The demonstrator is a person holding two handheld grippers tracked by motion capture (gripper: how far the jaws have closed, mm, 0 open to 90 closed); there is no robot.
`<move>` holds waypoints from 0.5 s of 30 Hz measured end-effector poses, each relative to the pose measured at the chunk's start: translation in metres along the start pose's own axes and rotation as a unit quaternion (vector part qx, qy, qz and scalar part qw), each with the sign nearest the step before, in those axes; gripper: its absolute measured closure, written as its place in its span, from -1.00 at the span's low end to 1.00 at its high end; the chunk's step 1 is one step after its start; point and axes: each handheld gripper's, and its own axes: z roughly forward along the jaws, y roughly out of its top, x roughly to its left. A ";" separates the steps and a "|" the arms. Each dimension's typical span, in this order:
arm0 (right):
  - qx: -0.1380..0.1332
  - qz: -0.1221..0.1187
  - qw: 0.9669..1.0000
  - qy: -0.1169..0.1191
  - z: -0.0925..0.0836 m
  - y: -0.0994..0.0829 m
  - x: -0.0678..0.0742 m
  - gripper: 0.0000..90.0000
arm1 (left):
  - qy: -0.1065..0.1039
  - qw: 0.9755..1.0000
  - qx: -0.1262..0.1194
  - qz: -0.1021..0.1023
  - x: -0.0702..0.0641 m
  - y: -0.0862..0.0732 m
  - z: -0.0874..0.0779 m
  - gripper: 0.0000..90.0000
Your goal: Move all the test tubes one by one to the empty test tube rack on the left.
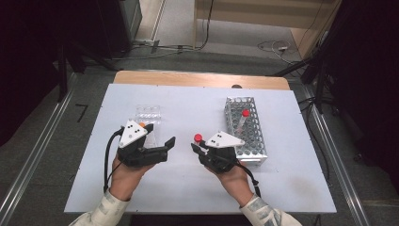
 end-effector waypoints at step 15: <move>0.011 -0.028 0.999 0.039 0.016 0.003 0.032 0.58 | -0.035 0.998 0.004 0.047 -0.025 -0.009 0.007 -0.14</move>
